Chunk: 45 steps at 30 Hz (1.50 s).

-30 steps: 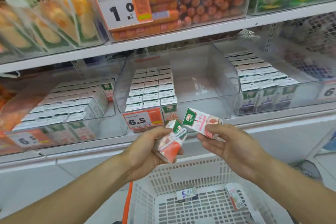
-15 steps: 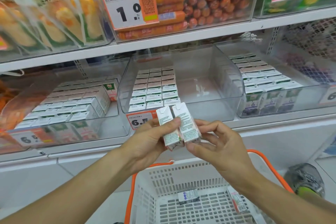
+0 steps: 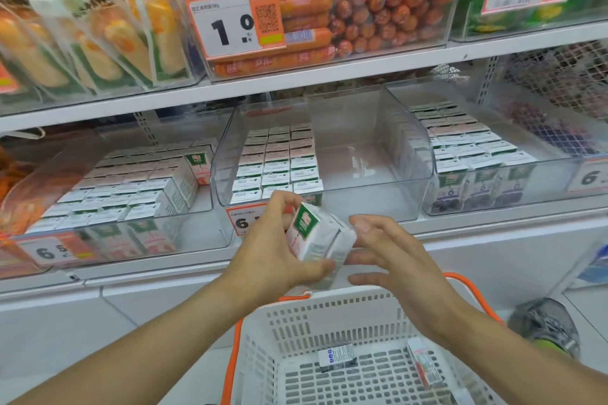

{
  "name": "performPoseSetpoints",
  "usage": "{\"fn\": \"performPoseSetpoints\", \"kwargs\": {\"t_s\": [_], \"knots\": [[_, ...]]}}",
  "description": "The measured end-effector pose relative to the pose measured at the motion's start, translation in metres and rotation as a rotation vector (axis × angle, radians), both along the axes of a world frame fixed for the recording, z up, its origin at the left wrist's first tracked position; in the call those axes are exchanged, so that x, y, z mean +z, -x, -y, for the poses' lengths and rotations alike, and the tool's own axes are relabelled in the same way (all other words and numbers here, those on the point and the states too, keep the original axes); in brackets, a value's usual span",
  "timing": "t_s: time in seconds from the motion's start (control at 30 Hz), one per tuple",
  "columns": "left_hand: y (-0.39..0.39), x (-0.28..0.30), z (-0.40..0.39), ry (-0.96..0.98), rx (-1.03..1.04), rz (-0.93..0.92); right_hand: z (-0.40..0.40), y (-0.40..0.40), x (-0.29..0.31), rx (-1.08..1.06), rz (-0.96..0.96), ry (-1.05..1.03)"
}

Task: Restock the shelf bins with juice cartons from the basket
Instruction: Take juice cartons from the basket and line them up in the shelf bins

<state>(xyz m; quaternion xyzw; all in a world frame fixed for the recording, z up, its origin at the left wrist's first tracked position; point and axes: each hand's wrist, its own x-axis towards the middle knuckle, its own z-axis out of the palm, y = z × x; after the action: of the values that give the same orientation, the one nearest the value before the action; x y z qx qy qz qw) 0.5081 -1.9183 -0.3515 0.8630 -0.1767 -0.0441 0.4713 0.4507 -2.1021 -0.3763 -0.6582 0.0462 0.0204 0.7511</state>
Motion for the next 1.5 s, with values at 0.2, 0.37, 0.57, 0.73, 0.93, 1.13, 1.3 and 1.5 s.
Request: {"fn": "performPoseSetpoints", "kwargs": {"t_s": [0.2, 0.37, 0.57, 0.73, 0.93, 1.13, 1.3, 1.5], "knots": [[0.014, 0.009, 0.017, -0.452, -0.248, 0.388, -0.01, 0.004, -0.005, 0.032, 0.002, 0.191], [0.011, 0.008, 0.018, -0.525, -0.268, 0.424, -0.008, 0.001, -0.006, -0.025, -0.01, 0.089], [0.006, 0.016, -0.002, -0.262, -0.273, 0.085, 0.007, -0.005, 0.003, 0.023, 0.076, 0.303], [-0.004, 0.016, -0.025, -0.144, -0.352, -0.317, 0.015, -0.009, 0.01, 0.28, 0.133, 0.29], [0.0, 0.009, -0.024, 0.042, -0.363, -0.606, 0.007, -0.007, 0.004, 0.259, 0.055, 0.13], [0.007, 0.001, -0.017, 0.318, -0.101, -0.727, -0.004, -0.004, -0.007, 0.184, -0.005, 0.043], [0.012, -0.005, -0.012, 0.336, -0.085, -0.82, 0.004, -0.003, 0.0, 0.261, -0.001, 0.134], [0.014, -0.005, -0.012, 0.138, -0.218, -0.751, 0.009, -0.008, -0.006, 0.281, 0.039, 0.201]]}}
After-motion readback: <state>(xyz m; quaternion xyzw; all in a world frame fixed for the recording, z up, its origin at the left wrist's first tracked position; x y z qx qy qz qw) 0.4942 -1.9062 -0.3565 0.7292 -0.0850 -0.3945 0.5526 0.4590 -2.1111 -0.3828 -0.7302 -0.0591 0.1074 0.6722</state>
